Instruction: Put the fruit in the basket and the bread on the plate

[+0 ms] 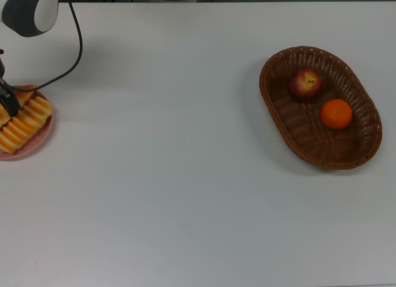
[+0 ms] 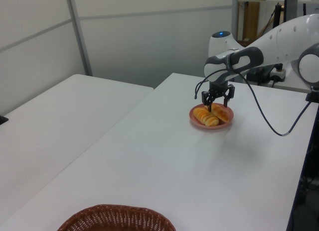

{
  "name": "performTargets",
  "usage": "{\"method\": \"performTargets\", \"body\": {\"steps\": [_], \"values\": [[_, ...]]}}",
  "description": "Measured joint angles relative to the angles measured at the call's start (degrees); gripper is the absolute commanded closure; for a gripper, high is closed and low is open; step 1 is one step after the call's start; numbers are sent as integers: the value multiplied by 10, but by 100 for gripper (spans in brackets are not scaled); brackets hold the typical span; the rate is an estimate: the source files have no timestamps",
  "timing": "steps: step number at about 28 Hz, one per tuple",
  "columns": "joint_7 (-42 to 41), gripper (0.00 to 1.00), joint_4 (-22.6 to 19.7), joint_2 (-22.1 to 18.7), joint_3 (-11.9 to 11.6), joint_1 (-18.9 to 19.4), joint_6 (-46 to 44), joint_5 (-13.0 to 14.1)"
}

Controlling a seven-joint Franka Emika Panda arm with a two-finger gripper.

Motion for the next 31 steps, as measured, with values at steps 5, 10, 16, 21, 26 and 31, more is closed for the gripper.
{"method": "performTargets", "body": {"steps": [5,10,16,21,26,31], "values": [[0,0,1,0,0,0,0,-2],[0,0,7,-6,4,5,0,-9],[0,0,13,-46,9,53,-59,-9],[-5,0,13,-88,12,108,-132,-9],[-29,0,16,-125,14,169,-216,-9],[-65,0,38,-153,16,215,-310,-9]]}}
